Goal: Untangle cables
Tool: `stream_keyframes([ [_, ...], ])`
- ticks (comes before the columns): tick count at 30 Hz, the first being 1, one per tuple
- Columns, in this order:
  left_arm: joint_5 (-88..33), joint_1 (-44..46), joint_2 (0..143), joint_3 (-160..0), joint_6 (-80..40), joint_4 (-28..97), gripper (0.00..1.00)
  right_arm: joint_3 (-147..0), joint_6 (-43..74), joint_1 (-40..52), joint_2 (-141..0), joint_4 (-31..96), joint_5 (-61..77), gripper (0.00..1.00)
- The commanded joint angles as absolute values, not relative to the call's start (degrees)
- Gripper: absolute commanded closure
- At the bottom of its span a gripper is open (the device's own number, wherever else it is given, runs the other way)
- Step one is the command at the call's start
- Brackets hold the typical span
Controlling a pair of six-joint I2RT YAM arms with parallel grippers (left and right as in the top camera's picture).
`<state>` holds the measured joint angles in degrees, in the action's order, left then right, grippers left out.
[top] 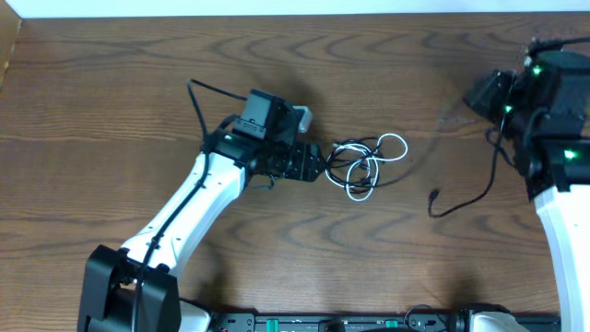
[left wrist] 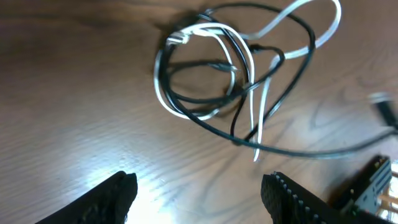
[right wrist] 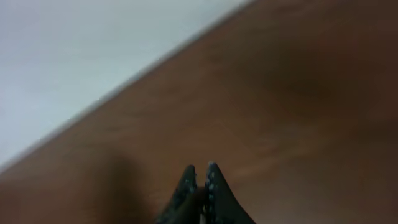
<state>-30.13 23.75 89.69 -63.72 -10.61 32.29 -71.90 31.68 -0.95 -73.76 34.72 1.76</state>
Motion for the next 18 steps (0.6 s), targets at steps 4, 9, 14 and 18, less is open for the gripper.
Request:
stream_keyframes([
  [4,-30.8,26.7,89.9,-64.0,-9.4,32.6,0.31,-72.6,24.9,-5.3,-77.4,45.4,-34.9,0.99],
  [9,-30.8,27.4,89.9,-64.0,-9.4,32.2,0.31,-72.6,28.2,-13.8,-79.6,50.3,-32.8,0.99],
  [14,-30.3,27.4,89.9,-64.0,-9.4,30.7,0.30,-74.7,27.6,-25.1,-79.8,47.2,-19.0,0.99],
  [18,-30.2,27.4,89.9,-64.0,-9.5,31.1,0.30,-84.3,28.7,-35.4,-79.8,45.4,-3.2,0.99],
])
